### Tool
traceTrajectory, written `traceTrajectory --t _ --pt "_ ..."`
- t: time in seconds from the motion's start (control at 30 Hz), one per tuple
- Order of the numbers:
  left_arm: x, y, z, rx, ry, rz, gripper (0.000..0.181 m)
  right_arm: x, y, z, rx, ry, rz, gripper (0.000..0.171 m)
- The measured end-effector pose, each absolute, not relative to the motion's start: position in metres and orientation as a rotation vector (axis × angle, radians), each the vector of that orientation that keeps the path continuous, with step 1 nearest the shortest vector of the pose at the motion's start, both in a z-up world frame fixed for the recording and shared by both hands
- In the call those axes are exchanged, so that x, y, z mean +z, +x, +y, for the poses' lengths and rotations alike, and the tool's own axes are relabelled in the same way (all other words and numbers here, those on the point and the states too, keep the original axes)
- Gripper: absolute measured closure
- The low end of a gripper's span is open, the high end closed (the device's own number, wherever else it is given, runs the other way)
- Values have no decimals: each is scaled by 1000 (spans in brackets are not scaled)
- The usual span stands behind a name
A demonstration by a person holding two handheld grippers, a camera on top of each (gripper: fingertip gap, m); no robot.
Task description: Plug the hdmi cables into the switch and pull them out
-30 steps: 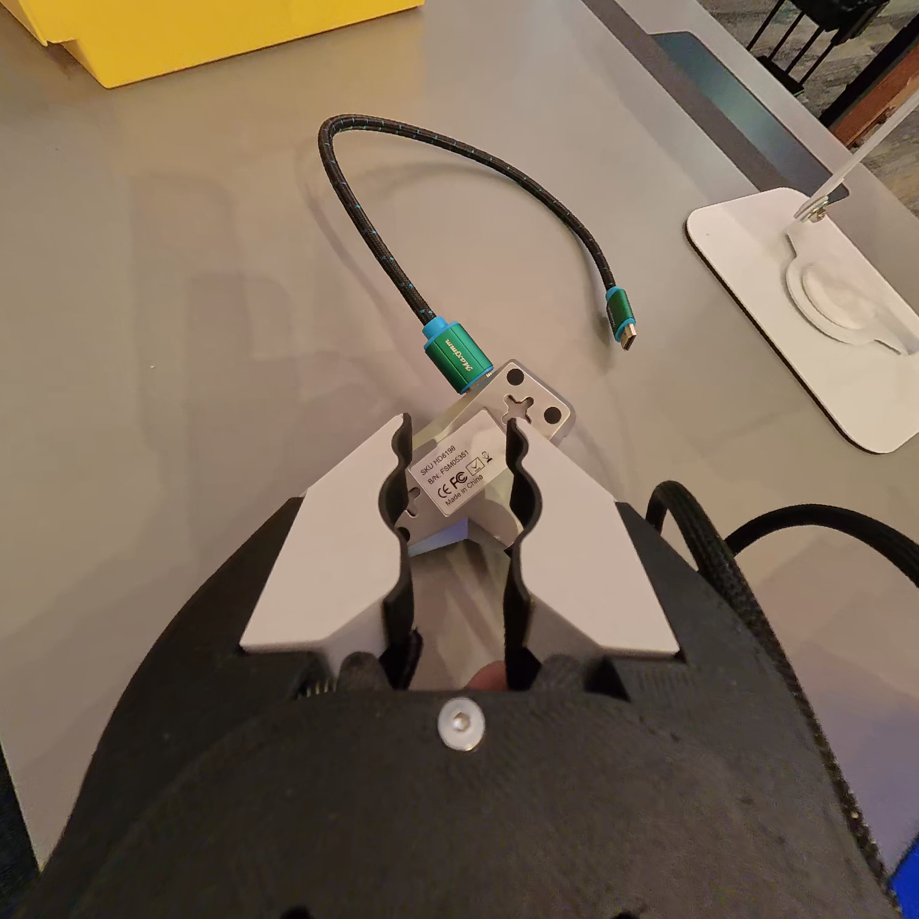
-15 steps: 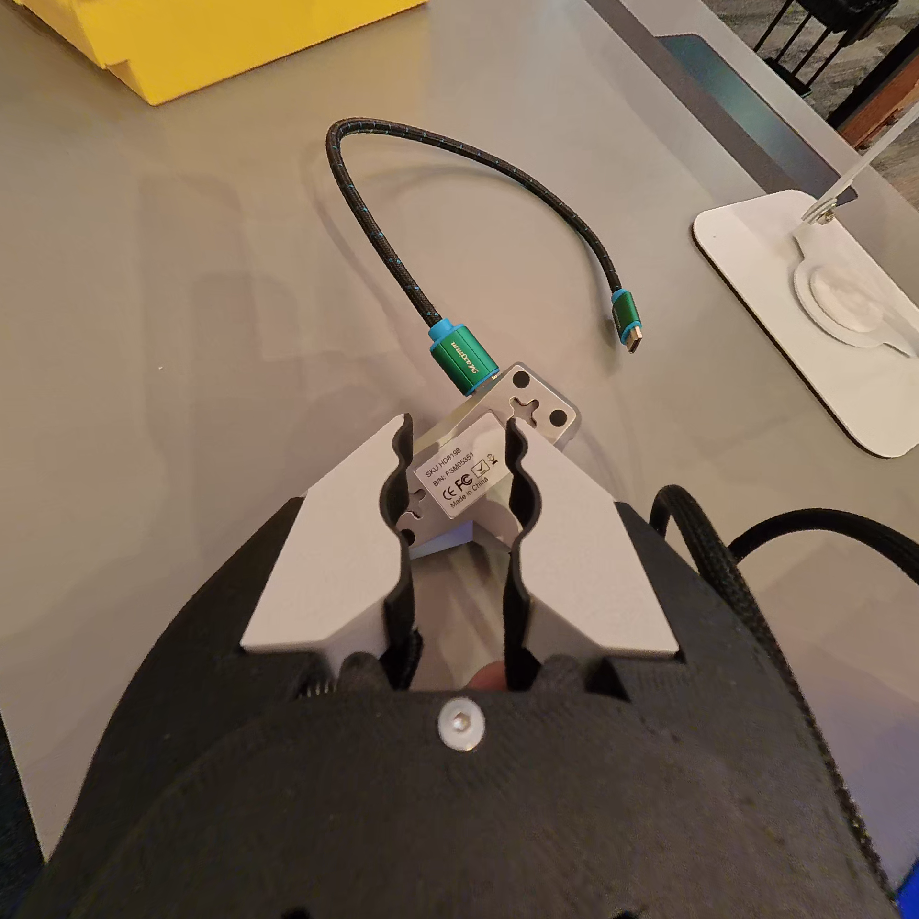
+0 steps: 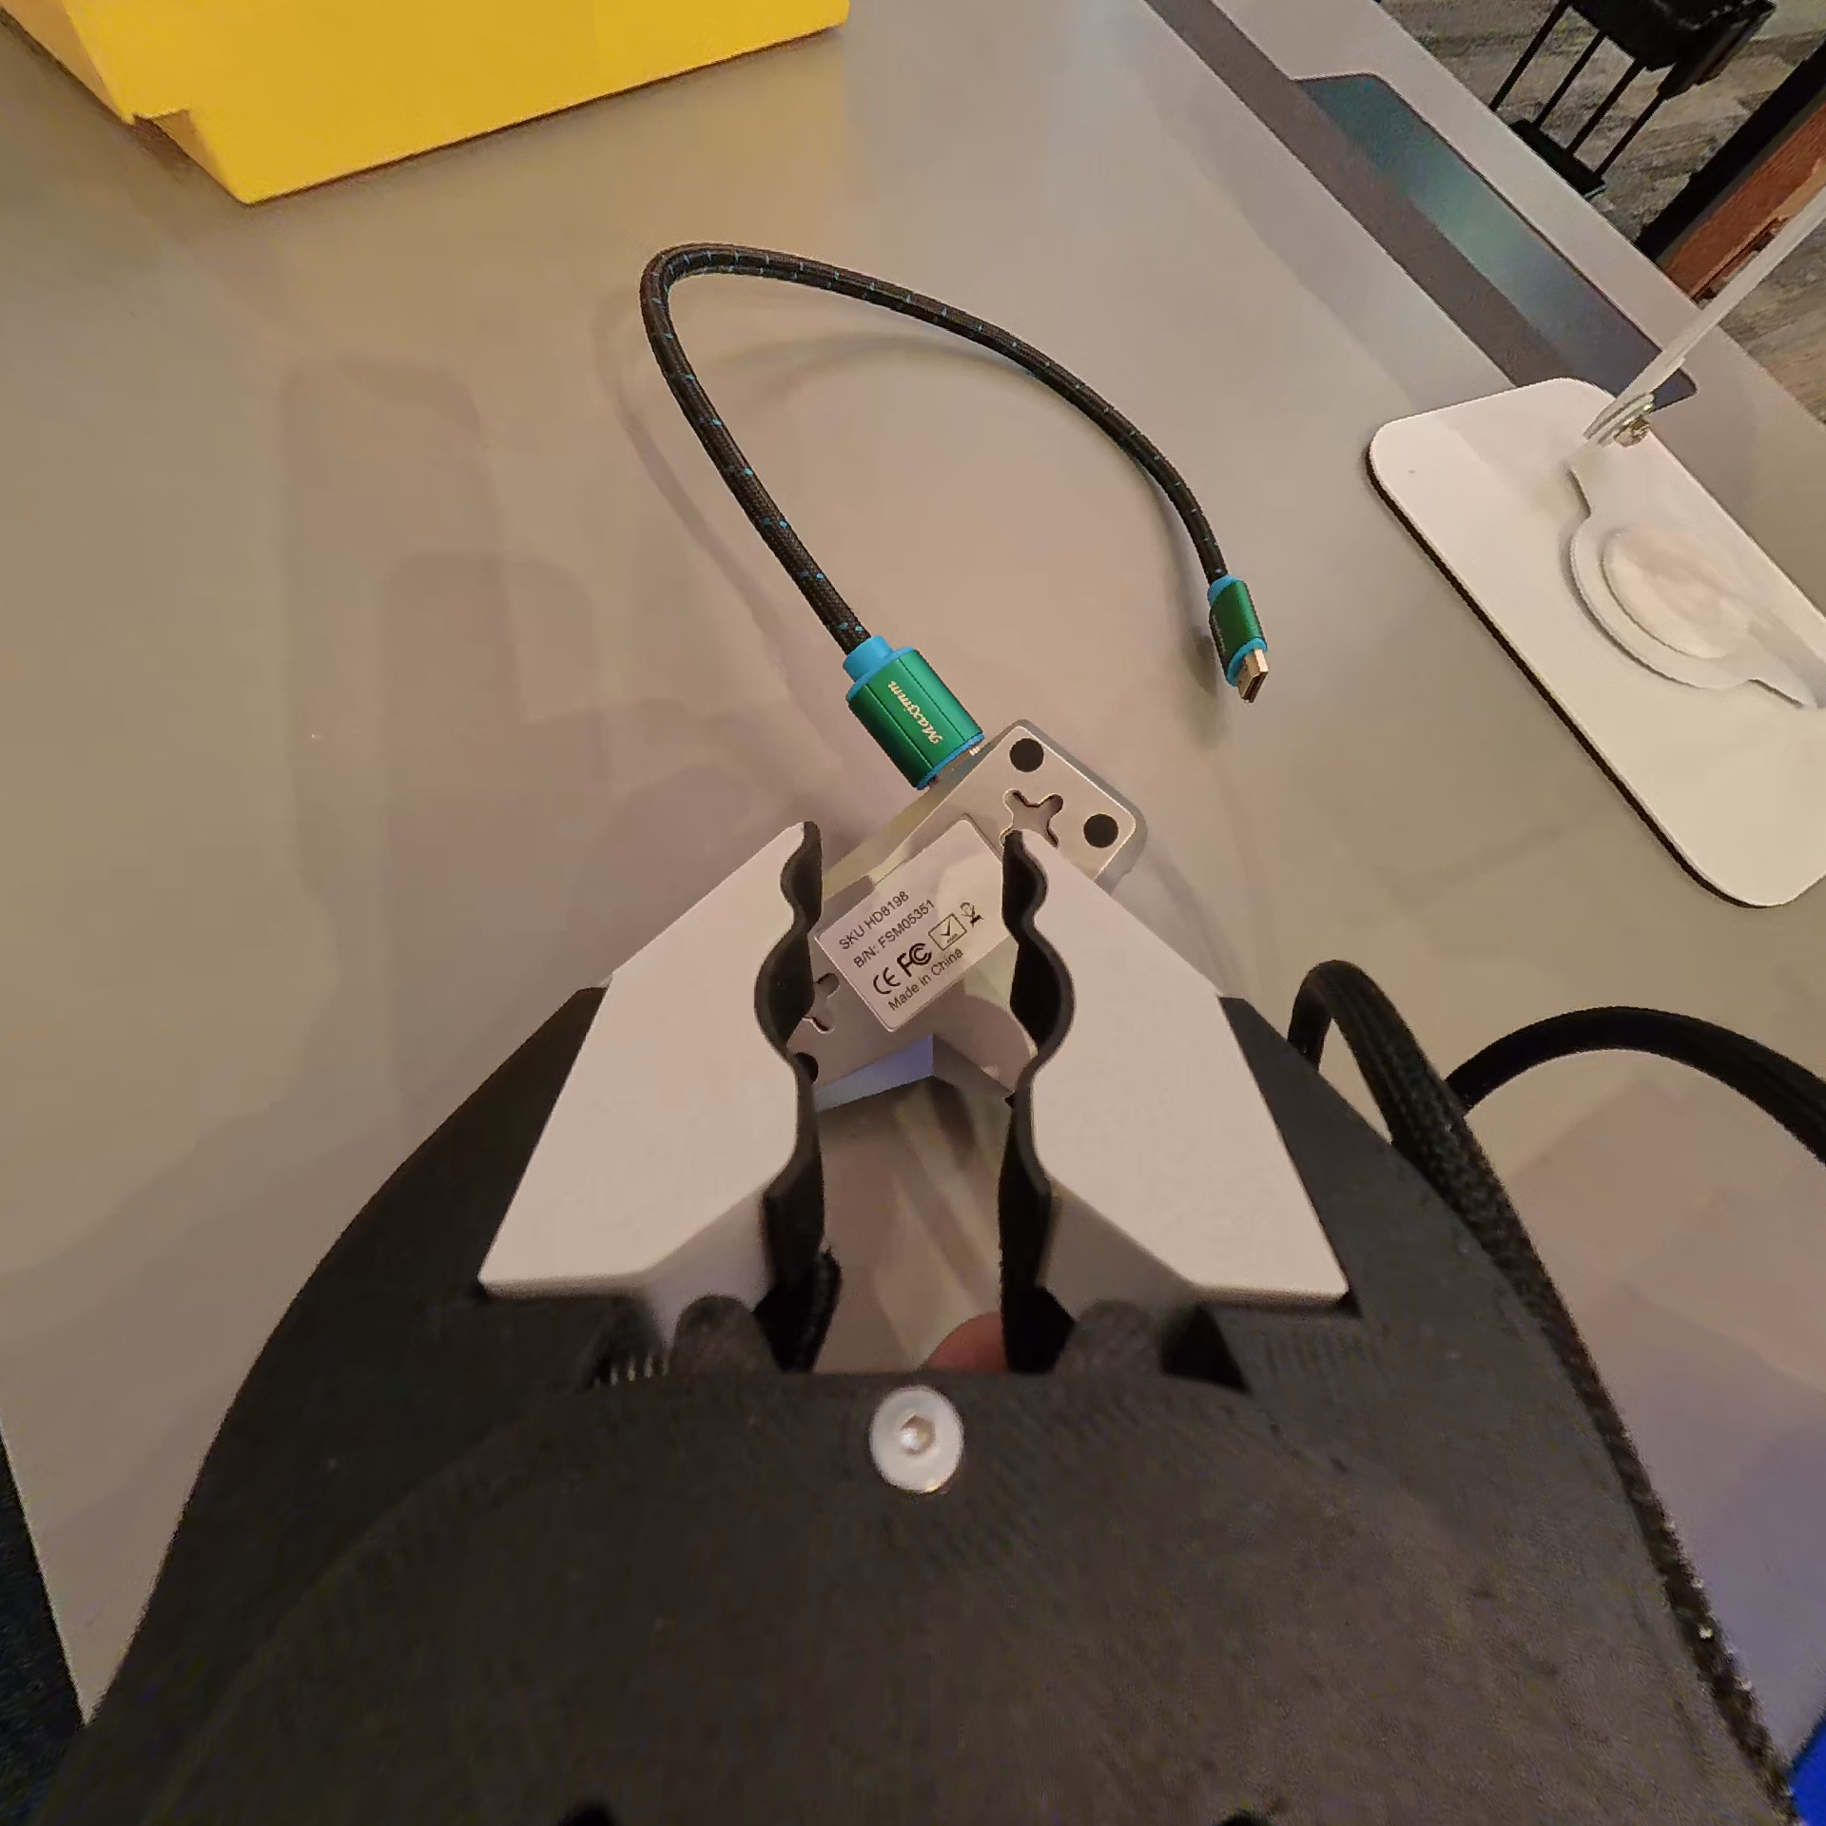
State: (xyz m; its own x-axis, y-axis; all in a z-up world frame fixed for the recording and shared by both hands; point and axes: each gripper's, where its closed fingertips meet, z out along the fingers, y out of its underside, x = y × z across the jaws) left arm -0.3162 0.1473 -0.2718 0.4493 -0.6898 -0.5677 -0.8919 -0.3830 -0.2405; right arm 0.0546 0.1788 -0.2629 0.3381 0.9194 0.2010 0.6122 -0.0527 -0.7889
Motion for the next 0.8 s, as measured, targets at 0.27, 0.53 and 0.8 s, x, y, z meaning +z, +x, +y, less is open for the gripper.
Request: traceTrajectory --t 0.27,0.53,0.8 --pt "-256 -323 145 506 -2179 1278 174 -254 45 177 407 -1727 -1376 136" --pt "-237 -326 141 487 -2166 1191 175 -242 24 167 240 -1633 -1439 135" --pt "-199 -316 139 462 -2088 1133 175 -239 38 179 263 -1657 -1374 134"
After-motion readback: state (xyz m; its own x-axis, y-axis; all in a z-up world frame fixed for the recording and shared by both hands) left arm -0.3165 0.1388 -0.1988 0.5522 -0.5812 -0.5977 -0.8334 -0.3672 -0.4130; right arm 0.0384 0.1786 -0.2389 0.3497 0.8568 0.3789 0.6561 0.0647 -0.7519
